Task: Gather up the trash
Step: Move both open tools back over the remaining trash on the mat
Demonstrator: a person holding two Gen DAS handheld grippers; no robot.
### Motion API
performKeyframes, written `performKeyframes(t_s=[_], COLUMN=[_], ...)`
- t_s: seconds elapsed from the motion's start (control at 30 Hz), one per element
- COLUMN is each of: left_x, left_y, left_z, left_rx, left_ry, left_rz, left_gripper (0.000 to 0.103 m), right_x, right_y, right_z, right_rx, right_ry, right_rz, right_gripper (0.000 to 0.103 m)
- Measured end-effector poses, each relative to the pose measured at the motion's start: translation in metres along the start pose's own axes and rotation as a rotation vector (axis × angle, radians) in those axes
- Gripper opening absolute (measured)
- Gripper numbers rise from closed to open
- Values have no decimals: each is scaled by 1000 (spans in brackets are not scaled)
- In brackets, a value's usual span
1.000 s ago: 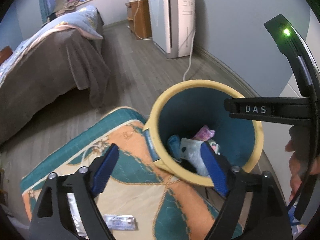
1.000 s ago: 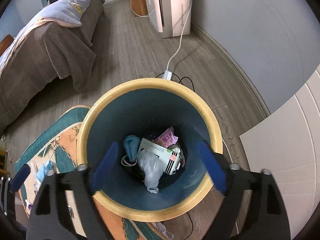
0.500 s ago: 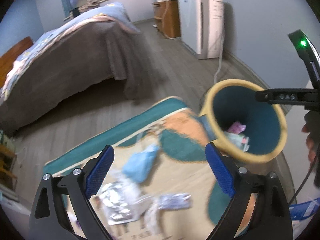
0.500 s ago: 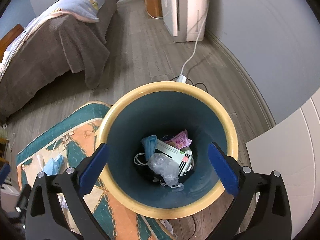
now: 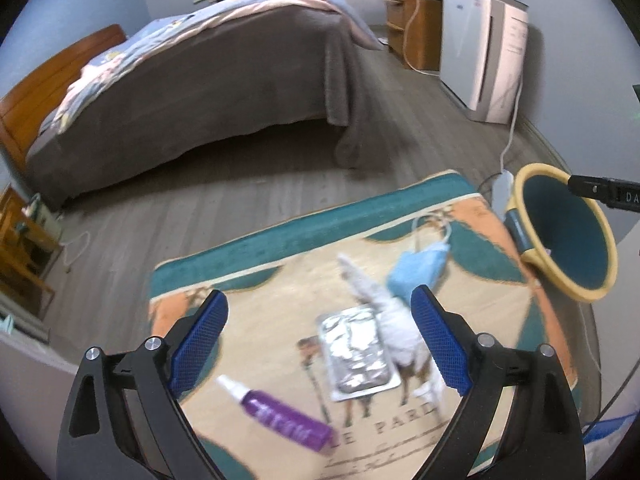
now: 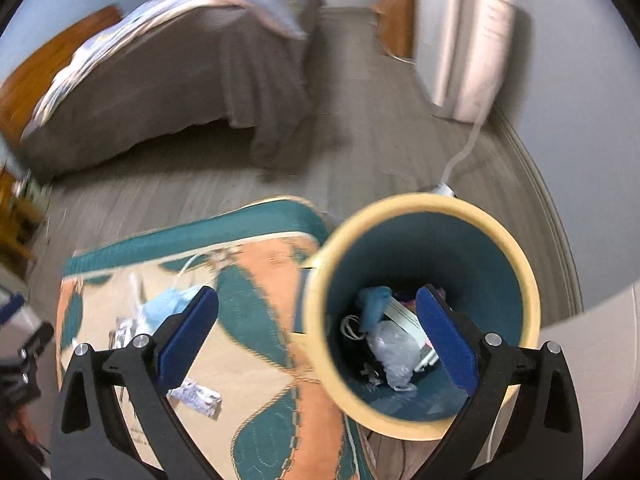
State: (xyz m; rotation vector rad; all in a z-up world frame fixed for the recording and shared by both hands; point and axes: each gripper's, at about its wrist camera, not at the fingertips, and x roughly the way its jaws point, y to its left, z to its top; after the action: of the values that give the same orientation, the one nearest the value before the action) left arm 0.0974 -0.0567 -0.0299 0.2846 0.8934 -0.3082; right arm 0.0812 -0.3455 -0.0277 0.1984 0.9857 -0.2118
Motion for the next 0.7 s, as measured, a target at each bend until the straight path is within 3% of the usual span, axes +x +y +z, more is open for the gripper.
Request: performKeyframes(t_s=[0.23, 0.5, 0.7], left_x=[9, 7, 23], left_y=[38, 81, 96], left_z=[-25, -38, -57], left_rx=[-82, -173, -182], left_ry=[23, 17, 87], left_rz=[37, 57, 71], left_gripper=[93, 93, 93], right_x=[7, 19, 33], right_y=[48, 70, 86], right_z=[-3, -4, -9], right_rx=[-114, -67, -73], right_ry=[17, 59, 102], right_rz=[27, 43, 12], right_gripper=[97, 97, 97])
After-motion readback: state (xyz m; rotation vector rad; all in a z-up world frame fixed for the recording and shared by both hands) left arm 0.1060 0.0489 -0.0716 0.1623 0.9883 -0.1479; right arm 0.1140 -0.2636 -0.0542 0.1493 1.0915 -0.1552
